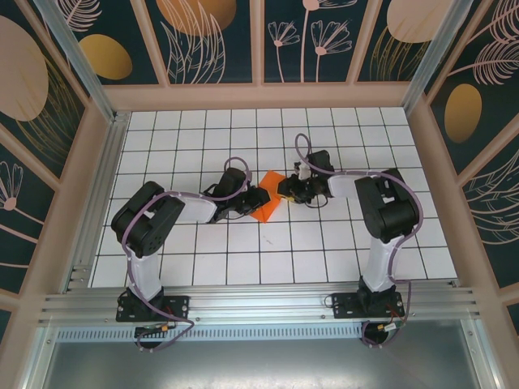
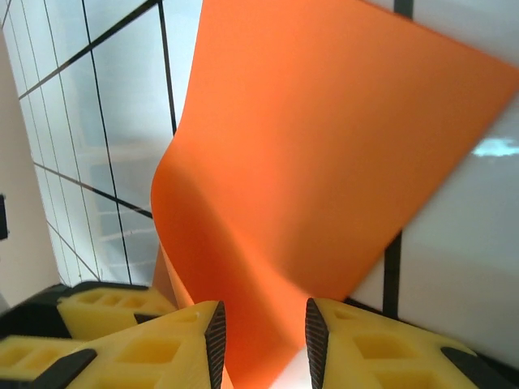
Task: Fold a paper plane with a square sheet of paper (pick it up from the middle)
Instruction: Fold the triangle a second time at the center of the table.
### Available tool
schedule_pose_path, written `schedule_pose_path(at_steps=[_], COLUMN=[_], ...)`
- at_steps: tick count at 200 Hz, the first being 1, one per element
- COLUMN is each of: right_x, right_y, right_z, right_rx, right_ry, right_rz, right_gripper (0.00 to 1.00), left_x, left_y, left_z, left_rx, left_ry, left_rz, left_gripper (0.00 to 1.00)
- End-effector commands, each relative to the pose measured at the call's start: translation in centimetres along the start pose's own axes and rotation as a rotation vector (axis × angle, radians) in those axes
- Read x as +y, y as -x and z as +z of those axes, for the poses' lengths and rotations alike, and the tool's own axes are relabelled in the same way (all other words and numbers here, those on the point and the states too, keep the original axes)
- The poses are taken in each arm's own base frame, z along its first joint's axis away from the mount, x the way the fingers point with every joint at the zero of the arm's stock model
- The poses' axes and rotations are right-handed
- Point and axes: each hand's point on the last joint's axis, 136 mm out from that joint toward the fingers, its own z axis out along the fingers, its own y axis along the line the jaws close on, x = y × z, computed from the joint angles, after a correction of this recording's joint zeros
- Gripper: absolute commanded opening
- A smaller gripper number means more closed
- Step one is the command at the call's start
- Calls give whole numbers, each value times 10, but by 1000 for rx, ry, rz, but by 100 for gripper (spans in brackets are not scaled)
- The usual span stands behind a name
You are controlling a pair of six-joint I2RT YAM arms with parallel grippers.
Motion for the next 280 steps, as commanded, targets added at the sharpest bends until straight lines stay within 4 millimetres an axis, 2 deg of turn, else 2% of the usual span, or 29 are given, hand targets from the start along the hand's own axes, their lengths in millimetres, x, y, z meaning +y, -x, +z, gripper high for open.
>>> schedule_pose_path(at_steps=[1, 69, 134, 179, 217, 256, 280], right_x=[14, 20, 23, 20, 18, 11, 9], right_y=[-9, -22, -27, -30, -24, -18, -18], right_z=[-12, -8, 1, 2, 4, 5, 7], right_rx=[10, 56, 97, 109, 95, 82, 87], right_ry=[57, 73, 79, 65, 43, -5, -19], right_rz=[-65, -116, -127, -122, -132, -165, -176], right_gripper=[34, 36, 28, 27, 13, 7, 6], left_x=[6, 9, 7, 7, 2, -14, -6], left_y=[2, 1, 2, 2, 2, 6, 6], left_z=[4, 5, 5, 5, 3, -10, -16], left_rx=[-10, -7, -8, -8, -7, -29, -46], left_ry=[34, 42, 40, 38, 25, -7, 37], left_rz=[-17, -24, -23, -21, -16, 9, 22], left_gripper=[26, 25, 24, 24, 24, 37, 41])
